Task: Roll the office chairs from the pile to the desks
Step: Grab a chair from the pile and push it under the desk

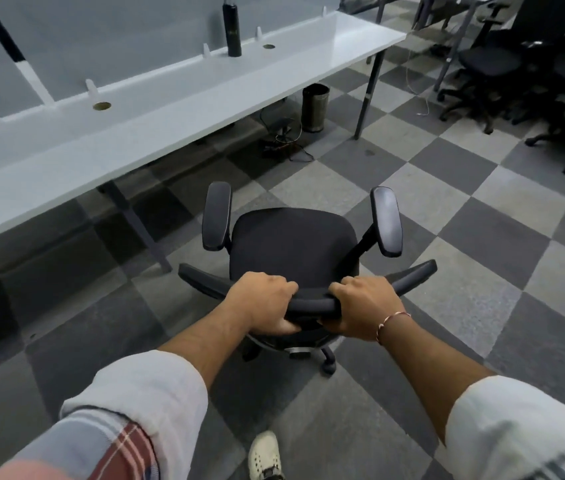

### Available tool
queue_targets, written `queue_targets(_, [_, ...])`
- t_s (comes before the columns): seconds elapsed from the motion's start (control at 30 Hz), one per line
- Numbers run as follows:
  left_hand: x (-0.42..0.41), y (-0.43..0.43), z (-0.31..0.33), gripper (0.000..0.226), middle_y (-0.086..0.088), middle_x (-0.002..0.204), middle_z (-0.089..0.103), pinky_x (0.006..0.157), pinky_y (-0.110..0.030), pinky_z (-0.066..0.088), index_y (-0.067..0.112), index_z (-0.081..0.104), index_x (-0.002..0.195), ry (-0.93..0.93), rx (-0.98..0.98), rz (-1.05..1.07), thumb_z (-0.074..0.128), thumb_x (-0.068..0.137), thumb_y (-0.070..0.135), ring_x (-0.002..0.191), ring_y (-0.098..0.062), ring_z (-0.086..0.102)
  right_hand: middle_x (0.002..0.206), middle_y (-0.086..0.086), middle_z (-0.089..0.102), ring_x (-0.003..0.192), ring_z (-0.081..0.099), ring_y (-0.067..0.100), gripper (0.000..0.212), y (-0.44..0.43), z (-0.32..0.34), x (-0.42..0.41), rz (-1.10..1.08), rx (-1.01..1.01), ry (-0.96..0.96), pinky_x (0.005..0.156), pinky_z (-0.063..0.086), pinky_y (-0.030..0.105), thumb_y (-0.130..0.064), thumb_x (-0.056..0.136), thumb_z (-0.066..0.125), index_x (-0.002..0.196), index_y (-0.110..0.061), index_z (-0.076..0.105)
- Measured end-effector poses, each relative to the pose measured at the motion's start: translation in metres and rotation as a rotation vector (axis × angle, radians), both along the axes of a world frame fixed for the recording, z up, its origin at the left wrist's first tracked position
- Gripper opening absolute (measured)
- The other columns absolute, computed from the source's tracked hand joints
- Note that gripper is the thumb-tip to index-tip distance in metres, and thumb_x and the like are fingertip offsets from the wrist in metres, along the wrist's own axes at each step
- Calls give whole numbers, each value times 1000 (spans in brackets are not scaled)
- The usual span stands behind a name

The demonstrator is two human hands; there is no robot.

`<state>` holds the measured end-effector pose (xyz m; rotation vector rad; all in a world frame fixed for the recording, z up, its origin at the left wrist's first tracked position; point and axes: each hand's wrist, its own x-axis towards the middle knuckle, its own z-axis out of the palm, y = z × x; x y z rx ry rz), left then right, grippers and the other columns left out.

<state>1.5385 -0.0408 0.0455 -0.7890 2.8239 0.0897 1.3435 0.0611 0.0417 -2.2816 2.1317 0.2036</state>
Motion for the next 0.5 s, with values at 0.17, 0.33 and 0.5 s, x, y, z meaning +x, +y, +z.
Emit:
queue_targets(0.17, [-50, -73, 0, 39, 5, 97, 63, 67, -33, 41, 25, 53, 97, -23, -27, -7, 57, 82, 61, 87, -24, 65, 91, -4, 64, 83, 65, 22, 49, -64, -2, -55, -32, 18, 6, 64, 46, 30, -68, 78, 50, 102, -28, 62])
queue_targets(0.33, [-113, -128, -2, 35, 5, 94, 63, 65, -33, 39, 27, 45, 88, -2, -27, 20, 59, 80, 58, 84, -23, 65, 91, -6, 64, 83, 65, 21, 50, -126, 0, -118, -24, 14, 33, 63, 43, 29, -70, 76, 50, 103, -29, 63])
queue_targets(0.5, [-175, -191, -4, 33, 6, 91, 63, 65, -32, 39, 26, 49, 89, -23, -19, 40, 59, 79, 57, 82, -22, 64, 87, -5, 65, 78, 65, 22, 52, -194, -6, -183, 1, 16, 40, 63, 48, 31, -71, 74, 48, 100, -29, 64])
